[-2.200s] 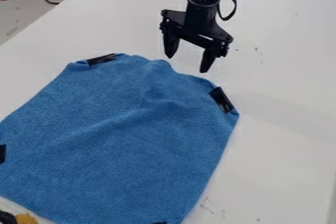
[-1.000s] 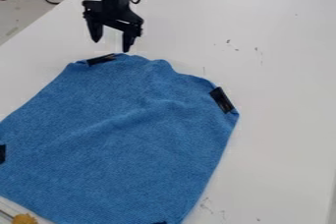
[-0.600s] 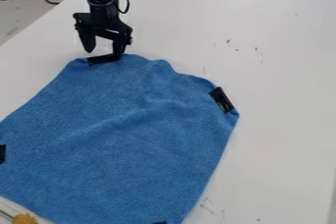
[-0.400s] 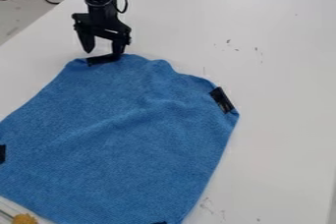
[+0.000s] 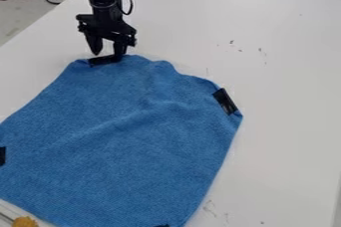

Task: Fold cloth from top left to centre

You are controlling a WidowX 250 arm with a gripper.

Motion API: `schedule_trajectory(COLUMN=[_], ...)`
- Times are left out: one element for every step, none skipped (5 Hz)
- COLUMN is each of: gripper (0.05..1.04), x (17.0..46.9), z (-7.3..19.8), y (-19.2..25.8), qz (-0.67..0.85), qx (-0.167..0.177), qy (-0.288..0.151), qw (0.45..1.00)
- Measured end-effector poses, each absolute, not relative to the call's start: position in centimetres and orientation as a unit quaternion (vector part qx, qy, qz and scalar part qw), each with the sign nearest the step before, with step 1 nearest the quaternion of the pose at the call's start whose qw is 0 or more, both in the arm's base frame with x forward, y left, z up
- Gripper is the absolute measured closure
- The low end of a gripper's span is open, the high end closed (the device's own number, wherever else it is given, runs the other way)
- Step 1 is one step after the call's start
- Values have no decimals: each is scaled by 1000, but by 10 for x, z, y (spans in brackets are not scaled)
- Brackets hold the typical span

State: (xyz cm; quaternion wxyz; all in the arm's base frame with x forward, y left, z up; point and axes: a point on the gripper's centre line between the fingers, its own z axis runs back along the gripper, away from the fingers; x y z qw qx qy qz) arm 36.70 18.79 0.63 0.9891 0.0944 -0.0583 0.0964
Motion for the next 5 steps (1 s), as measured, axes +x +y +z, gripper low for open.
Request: schedule_trajectory(gripper=[704,894,1003,1024,1025], x=[368,370,372,371,374], z=[6,5,7,13,47], y=[184,181,177,175,168], qz=[89,83,71,65,56], qx=[87,82,88,109,137], qy=[-60,-64,-68,-67,-99], qw=[990,991,991,990,984])
